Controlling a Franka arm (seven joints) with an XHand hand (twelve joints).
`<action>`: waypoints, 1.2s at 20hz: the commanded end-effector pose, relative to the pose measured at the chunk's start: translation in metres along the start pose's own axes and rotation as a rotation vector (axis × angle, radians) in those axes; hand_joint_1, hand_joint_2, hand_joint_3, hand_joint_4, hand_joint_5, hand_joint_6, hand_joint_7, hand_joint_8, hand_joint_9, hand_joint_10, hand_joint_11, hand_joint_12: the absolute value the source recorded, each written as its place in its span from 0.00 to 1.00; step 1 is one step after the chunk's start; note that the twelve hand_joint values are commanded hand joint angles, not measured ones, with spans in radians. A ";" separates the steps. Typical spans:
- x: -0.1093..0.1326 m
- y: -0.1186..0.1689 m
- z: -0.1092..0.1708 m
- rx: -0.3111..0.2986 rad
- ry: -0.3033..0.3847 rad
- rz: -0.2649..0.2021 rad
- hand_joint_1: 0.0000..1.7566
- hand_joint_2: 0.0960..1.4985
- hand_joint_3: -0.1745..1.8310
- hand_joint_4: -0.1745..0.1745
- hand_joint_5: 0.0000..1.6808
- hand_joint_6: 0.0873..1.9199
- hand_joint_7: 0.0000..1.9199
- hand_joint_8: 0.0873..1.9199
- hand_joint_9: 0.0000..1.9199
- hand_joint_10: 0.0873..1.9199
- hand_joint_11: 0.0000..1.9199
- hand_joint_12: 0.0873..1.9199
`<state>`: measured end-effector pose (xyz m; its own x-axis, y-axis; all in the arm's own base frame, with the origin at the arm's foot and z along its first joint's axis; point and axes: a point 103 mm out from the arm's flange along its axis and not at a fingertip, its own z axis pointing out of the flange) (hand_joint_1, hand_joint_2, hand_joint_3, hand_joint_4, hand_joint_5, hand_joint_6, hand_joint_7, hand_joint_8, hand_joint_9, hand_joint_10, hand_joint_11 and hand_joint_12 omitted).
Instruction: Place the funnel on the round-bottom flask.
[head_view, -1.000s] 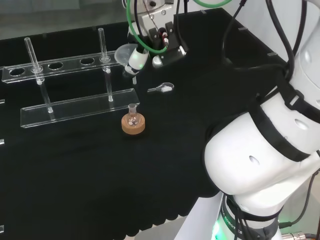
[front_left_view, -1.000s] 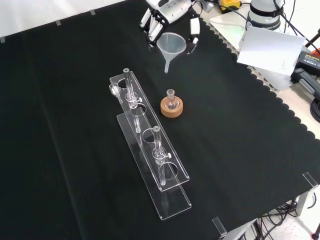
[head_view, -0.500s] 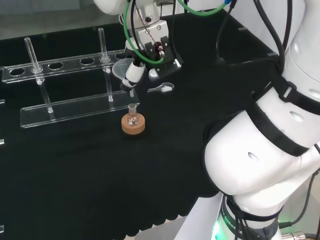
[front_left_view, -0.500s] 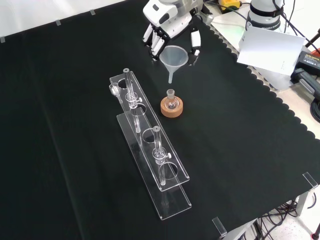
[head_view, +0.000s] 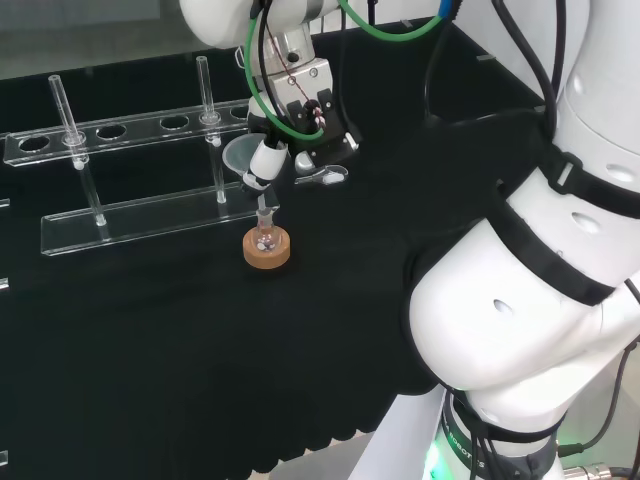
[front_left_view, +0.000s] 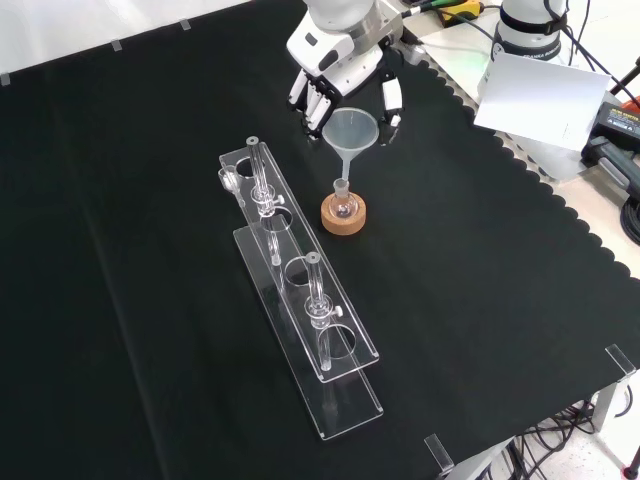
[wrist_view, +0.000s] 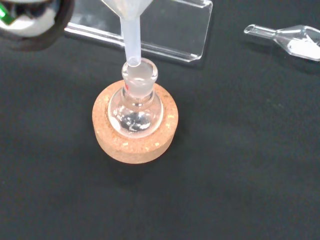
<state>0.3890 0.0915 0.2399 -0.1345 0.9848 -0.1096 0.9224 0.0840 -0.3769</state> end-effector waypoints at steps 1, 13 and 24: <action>0.001 0.002 0.003 0.006 0.000 -0.004 0.45 0.42 0.41 0.53 0.50 0.47 0.41 0.37 0.56 0.22 0.29 0.68; -0.003 0.011 0.012 -0.018 -0.001 0.002 0.45 0.42 0.41 0.52 0.51 0.47 0.41 0.37 0.57 0.22 0.29 0.67; -0.008 0.014 0.014 0.000 0.008 0.011 0.45 0.42 0.41 0.52 0.51 0.47 0.41 0.37 0.57 0.22 0.29 0.67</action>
<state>0.3980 0.0849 0.2243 -0.1242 0.9856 -0.1148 0.9261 0.0736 -0.3699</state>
